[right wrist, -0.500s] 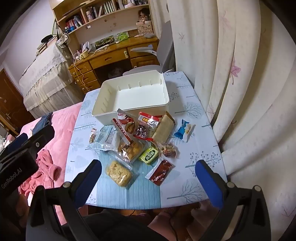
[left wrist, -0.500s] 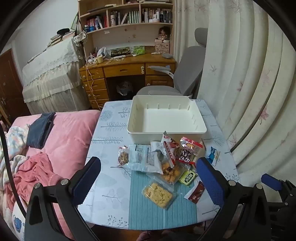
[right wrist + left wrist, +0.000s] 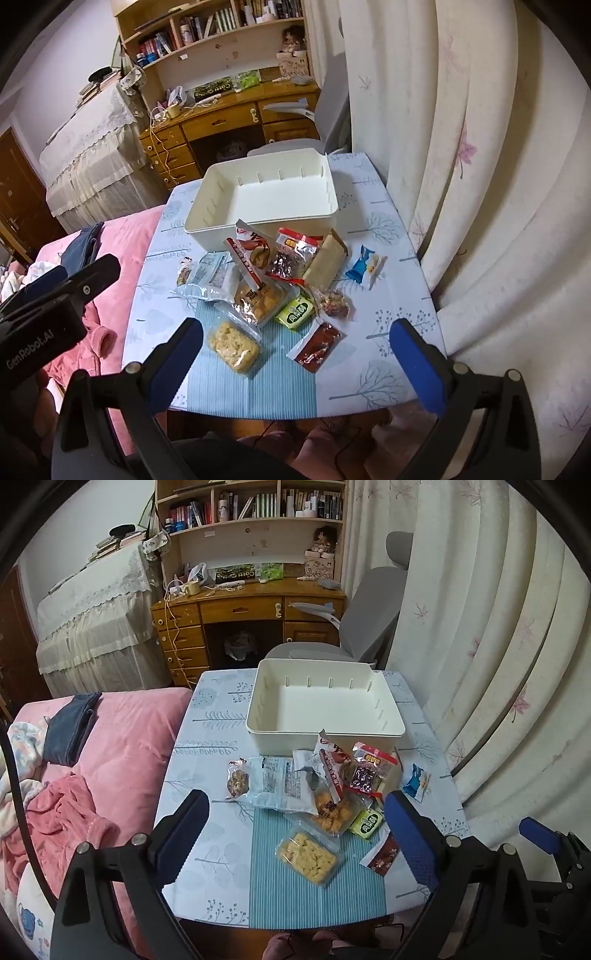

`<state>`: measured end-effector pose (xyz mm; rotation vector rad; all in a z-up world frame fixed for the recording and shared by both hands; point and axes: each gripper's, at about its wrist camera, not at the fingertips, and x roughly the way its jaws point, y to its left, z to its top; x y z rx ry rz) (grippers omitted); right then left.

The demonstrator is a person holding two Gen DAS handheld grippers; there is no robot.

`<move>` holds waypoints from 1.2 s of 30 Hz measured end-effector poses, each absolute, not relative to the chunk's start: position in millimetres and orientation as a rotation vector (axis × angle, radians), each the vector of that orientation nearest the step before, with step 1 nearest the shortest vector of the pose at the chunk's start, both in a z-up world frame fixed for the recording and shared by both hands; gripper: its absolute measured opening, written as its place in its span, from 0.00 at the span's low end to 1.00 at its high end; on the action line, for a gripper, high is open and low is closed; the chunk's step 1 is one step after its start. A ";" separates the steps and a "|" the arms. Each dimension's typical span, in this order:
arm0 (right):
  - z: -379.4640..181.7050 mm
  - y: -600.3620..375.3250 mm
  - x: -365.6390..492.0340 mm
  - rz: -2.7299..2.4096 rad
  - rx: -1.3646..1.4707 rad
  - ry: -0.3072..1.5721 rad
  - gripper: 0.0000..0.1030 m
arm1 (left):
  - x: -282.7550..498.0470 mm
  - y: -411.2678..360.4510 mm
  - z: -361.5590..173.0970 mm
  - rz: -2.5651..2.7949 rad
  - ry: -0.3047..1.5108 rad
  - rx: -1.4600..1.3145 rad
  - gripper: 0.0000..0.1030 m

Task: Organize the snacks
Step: 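Move both tools toward the snack pile on the table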

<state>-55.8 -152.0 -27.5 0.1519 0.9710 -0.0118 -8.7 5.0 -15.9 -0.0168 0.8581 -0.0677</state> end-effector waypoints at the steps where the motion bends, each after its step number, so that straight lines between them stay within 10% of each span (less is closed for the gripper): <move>1: -28.3 -153.9 -53.9 -0.015 0.150 0.968 0.99 | -8.9 5.8 -16.2 -0.065 0.857 -0.016 0.92; 36: -60.0 -129.1 -57.6 -0.172 0.306 1.023 0.94 | 29.8 49.1 -62.2 -0.172 1.038 0.027 0.92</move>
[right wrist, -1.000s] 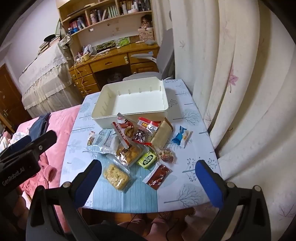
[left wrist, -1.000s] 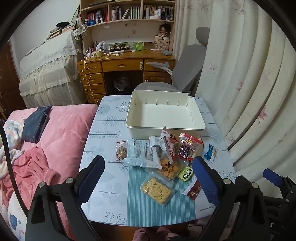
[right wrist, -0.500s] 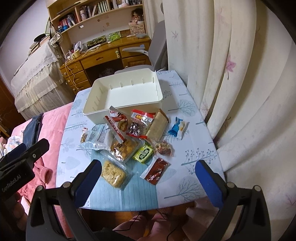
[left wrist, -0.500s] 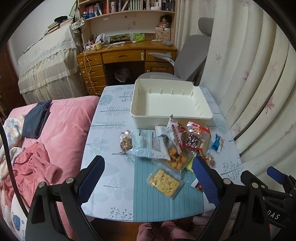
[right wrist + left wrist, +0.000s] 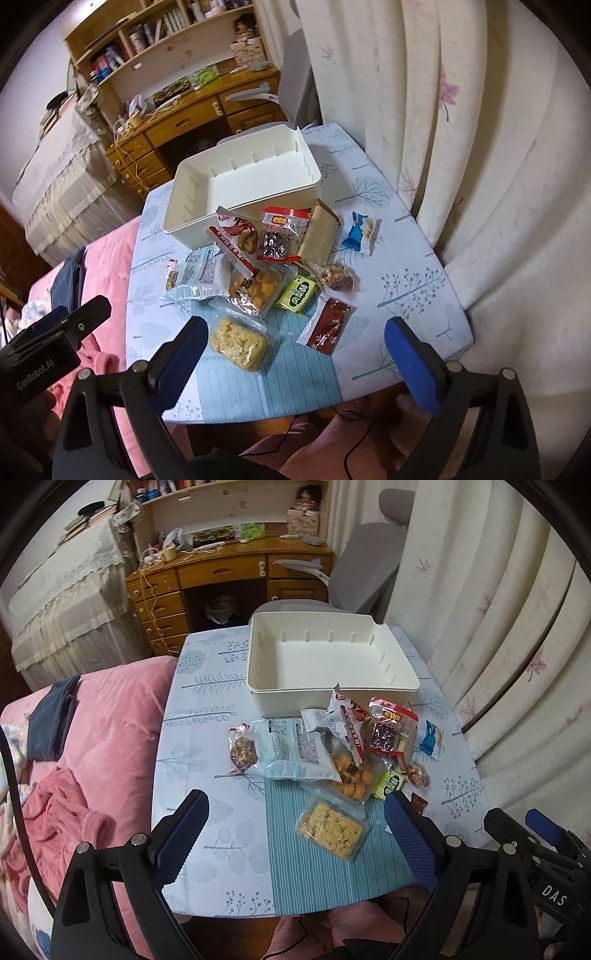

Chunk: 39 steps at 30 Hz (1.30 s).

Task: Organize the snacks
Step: 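Move both tools toward the snack pile on the table, then grasp the clear cracker bag with left tool while right tool grasps brown candy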

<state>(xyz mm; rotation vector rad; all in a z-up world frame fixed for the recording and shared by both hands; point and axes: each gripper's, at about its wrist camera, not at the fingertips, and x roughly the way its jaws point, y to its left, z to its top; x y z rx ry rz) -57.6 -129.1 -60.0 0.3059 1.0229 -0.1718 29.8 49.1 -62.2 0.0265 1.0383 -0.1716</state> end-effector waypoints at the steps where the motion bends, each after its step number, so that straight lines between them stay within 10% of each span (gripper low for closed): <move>1: -62.5 -129.3 -58.0 -0.177 0.318 1.026 0.94 | 32.4 48.9 -64.0 -0.179 1.047 0.028 0.93; 23: -186.1 -188.7 -24.0 -0.286 0.743 1.392 0.84 | 98.7 43.7 -193.1 -0.148 1.593 -0.200 0.92; 39: -262.1 -176.5 51.5 -0.221 0.512 1.719 0.59 | 119.3 15.0 -290.9 0.030 1.892 -0.372 0.89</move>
